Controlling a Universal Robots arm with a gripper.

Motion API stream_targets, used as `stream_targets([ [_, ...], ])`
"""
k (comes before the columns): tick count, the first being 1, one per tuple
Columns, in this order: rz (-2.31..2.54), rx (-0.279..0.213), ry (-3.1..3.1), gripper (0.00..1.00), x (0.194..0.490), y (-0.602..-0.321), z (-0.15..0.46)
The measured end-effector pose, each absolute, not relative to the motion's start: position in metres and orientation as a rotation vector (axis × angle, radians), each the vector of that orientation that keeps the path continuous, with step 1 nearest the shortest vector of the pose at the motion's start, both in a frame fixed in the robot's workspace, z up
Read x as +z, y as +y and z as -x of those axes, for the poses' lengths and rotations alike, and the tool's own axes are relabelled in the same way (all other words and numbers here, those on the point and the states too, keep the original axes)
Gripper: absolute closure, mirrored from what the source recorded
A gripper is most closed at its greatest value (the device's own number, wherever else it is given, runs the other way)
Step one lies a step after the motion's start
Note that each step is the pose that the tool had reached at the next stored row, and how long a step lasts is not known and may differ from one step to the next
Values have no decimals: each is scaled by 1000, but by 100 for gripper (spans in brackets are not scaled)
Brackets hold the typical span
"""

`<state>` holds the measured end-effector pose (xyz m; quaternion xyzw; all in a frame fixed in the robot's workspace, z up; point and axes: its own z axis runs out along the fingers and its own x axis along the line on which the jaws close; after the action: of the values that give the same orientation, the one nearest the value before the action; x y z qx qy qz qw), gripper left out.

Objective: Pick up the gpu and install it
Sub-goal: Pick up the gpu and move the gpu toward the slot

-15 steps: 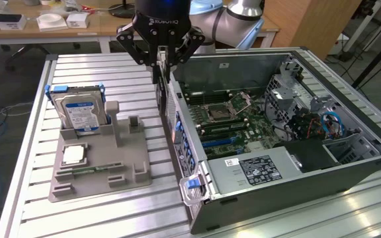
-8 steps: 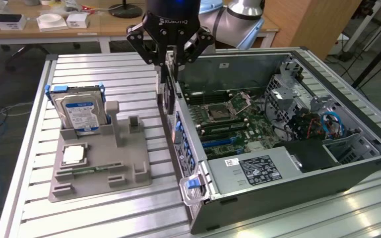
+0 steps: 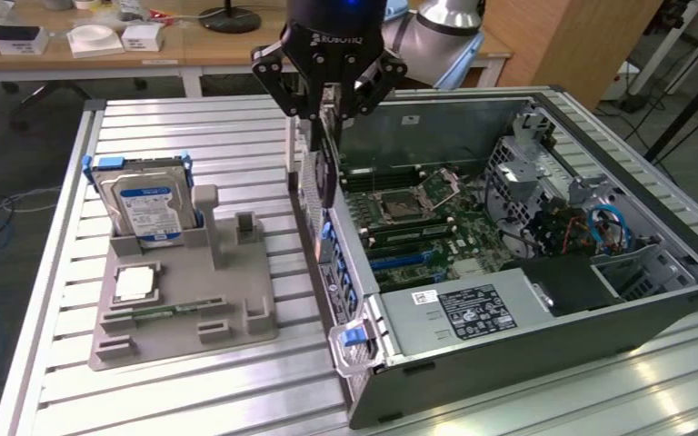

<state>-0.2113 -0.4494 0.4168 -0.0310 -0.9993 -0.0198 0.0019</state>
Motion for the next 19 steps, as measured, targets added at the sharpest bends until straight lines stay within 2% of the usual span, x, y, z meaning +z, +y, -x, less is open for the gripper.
stream_targets([
  [19,98,-62,-3136,74,417,-449,166],
])
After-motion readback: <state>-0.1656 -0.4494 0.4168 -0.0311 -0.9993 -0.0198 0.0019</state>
